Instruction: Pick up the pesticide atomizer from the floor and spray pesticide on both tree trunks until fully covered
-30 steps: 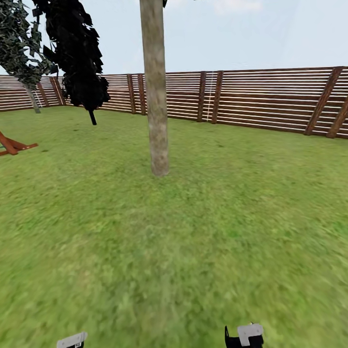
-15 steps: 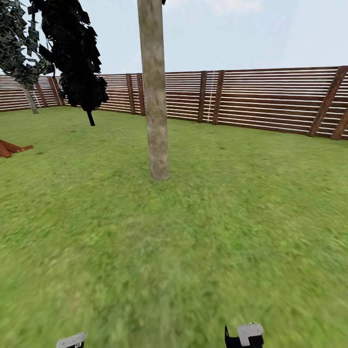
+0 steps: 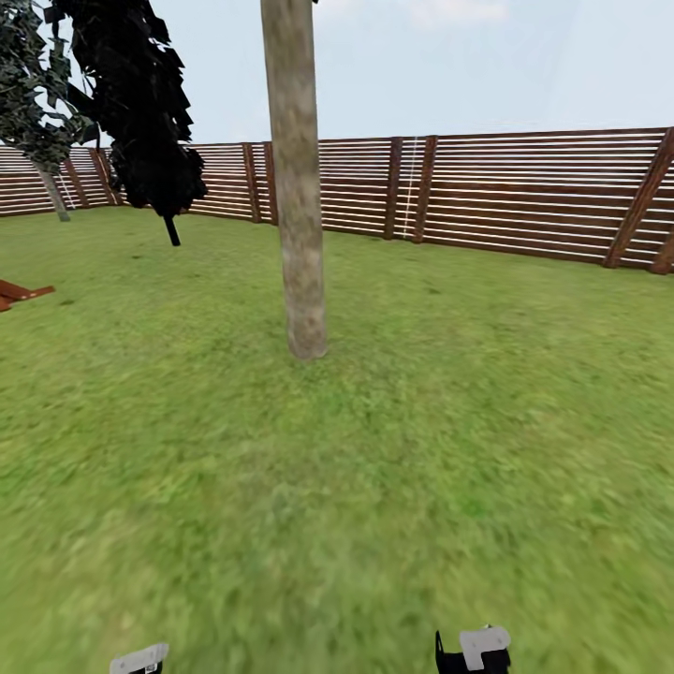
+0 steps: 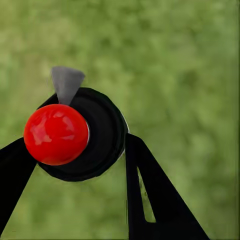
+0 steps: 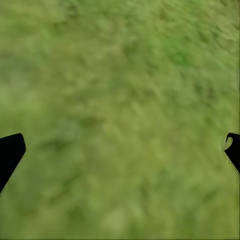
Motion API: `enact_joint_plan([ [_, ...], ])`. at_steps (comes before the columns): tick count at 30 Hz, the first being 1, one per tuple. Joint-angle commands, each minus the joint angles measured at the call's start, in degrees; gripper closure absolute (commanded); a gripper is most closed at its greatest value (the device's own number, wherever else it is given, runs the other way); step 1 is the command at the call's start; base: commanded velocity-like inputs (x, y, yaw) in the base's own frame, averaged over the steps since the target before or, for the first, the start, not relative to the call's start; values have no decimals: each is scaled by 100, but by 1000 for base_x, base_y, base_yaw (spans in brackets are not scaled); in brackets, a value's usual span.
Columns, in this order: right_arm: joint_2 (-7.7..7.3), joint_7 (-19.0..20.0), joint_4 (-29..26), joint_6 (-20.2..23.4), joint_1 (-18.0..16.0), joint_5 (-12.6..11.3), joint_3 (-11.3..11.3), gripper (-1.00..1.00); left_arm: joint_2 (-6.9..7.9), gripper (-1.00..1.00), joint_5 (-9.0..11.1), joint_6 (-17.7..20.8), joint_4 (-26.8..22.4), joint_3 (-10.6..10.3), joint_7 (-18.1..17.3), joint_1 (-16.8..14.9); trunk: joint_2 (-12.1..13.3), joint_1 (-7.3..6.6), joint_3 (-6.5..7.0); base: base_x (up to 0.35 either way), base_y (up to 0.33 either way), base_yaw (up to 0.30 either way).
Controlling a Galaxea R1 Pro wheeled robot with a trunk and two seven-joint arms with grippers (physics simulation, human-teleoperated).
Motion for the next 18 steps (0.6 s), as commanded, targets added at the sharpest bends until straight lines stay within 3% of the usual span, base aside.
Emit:
enact_joint_plan([
  [1,2,-43,6,-5,-4,61,-23,-100,0,100,7,-18,6,30,-28,-4,-2,3,-5,340,0,0],
  [18,5,-35,6,-4,-4,61,-23,-100,0,100,9,-18,6,30,-28,-4,-2,3,-5,340,0,0],
])
